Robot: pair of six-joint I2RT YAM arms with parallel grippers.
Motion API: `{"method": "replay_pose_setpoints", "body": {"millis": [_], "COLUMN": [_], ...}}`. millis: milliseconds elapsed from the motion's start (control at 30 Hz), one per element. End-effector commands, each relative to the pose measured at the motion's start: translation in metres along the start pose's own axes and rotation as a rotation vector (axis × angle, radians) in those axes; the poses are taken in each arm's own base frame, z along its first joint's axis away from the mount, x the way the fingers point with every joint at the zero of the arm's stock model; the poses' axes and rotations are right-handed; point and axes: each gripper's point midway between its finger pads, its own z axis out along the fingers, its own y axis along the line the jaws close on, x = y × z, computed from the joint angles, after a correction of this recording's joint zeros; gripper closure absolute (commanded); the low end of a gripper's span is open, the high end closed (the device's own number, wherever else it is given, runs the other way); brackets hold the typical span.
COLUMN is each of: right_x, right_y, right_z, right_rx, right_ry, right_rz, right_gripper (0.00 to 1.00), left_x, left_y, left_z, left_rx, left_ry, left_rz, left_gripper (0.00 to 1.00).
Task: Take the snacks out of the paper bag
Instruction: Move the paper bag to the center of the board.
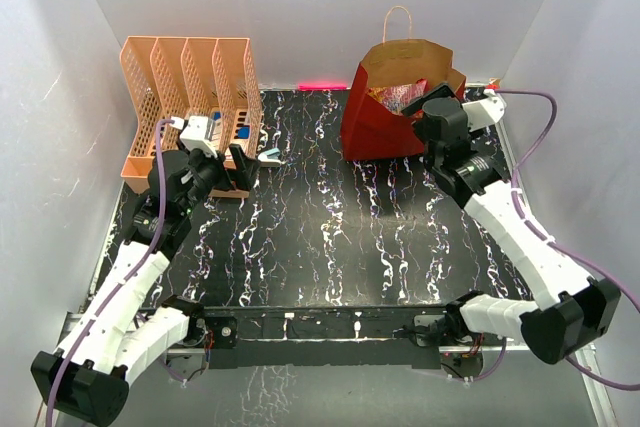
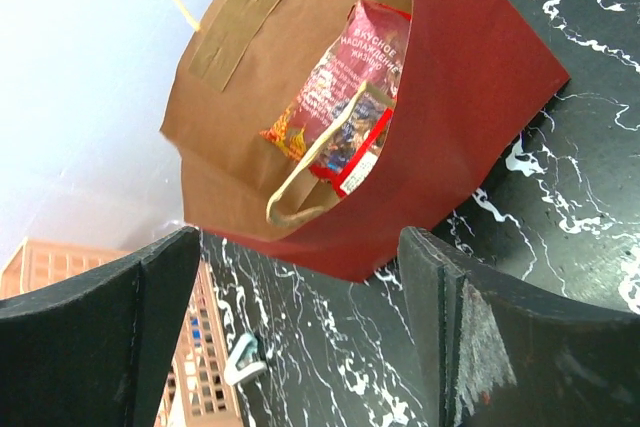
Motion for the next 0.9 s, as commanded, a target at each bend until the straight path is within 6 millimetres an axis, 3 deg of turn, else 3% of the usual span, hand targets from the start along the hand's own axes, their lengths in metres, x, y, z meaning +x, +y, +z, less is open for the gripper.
{"method": "replay_pose_setpoints", "body": {"millis": [0, 300, 433, 533, 700, 867], "right_x": [-0.03, -0.021, -0.018, -0.015, -0.017, -0.013], "right_y": [0.021, 0.015, 0.008, 0.01, 0.034, 0.067], "right_z": [0.016, 0.042, 0.053, 0.057, 0.044, 0.008], "right_rx": [-0.021, -0.021, -0.021, -0.044, -0.187, -0.409], "right_ry": [-0.102, -0.058, -0.026, 0.01, 0.06, 0.158], "right_rz": [0.163, 0.17, 0.154, 0.144, 0.091, 0.009], "right_gripper": [0.19, 0.37, 0.57, 0.62, 0.91, 0.93], "left_x": [-0.009, -0.008, -0.008, -0.007, -0.007, -0.002], "left_y": [0.004, 0.011, 0.012, 0.015, 0.022, 0.02], "left_z": [-0.007, -0.007, -0.008, -0.008, -0.009, -0.004], "left_rx": [-0.035, -0.077, -0.079, -0.096, -0.14, -0.118], "left_ry": [-0.056, -0.054, -0.057, -0.058, -0.059, -0.036], "left_rz": [0.036, 0.042, 0.044, 0.045, 0.037, 0.04], "left_gripper": [0.02, 0.02, 0.02, 0.02, 0.02, 0.02]}}
